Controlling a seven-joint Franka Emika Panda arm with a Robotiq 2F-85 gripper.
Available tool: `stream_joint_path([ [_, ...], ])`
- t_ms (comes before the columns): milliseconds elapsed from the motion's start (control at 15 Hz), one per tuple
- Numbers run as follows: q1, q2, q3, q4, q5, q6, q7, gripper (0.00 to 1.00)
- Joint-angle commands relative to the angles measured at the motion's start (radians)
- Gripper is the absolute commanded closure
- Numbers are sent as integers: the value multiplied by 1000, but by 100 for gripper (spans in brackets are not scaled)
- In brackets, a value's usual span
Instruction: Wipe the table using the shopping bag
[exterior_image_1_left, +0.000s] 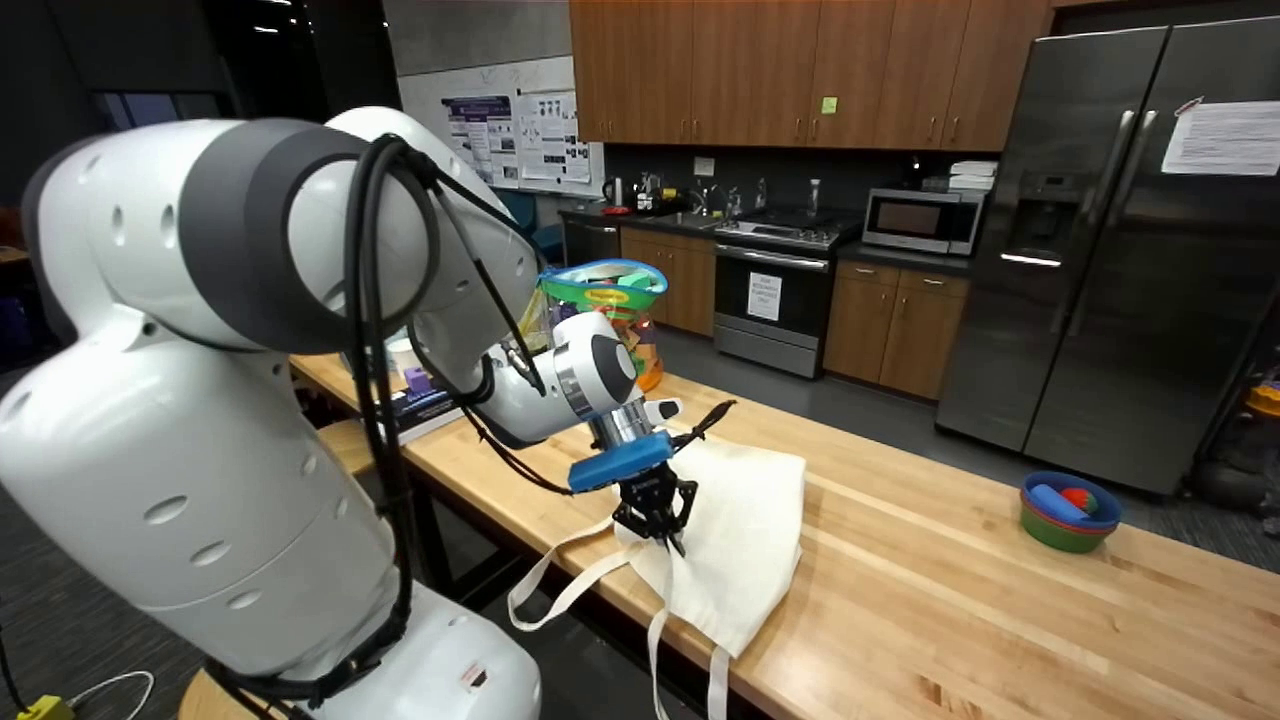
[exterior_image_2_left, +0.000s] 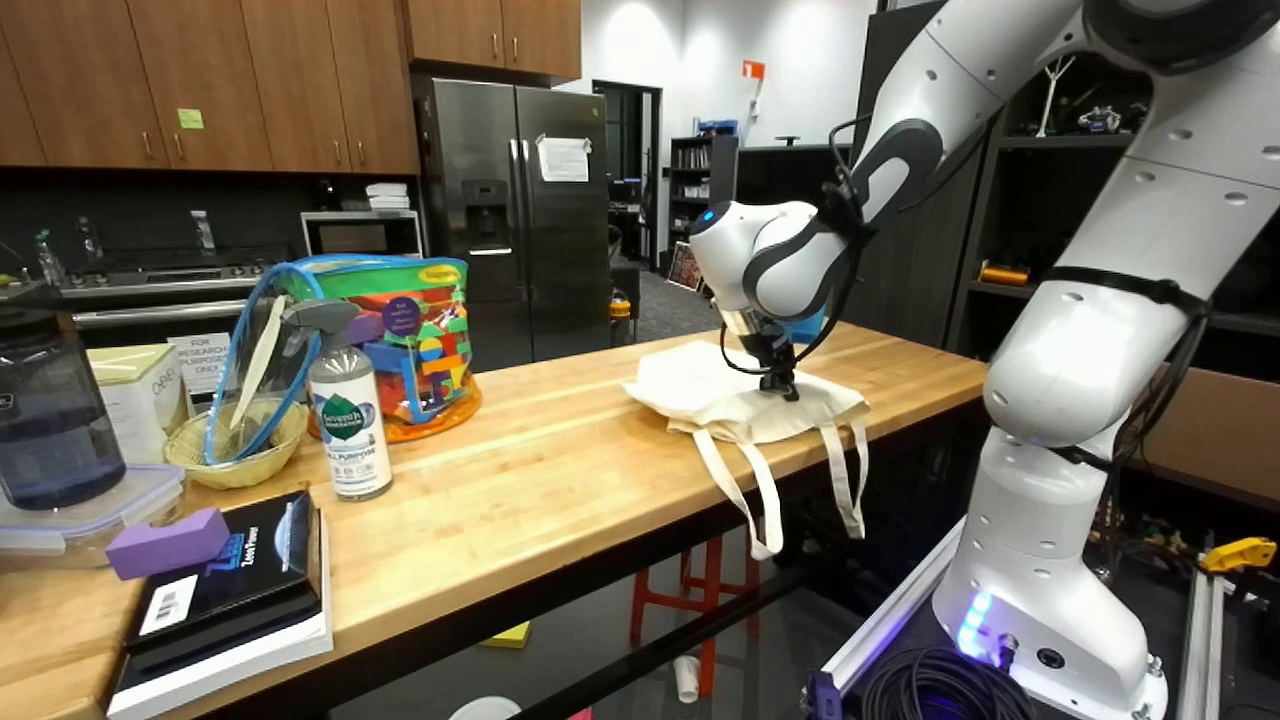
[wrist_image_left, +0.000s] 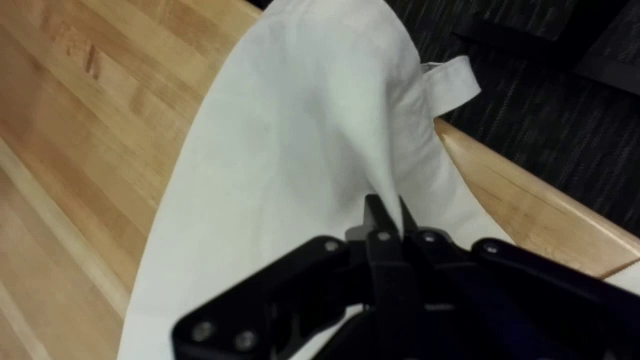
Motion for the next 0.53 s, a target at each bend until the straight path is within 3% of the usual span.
stream_joint_path([
  [0,-41,-95,-42,-50,-3,-32,-34,100],
  [467,-142,-192,-125,-122,-55,-42,-59,100],
])
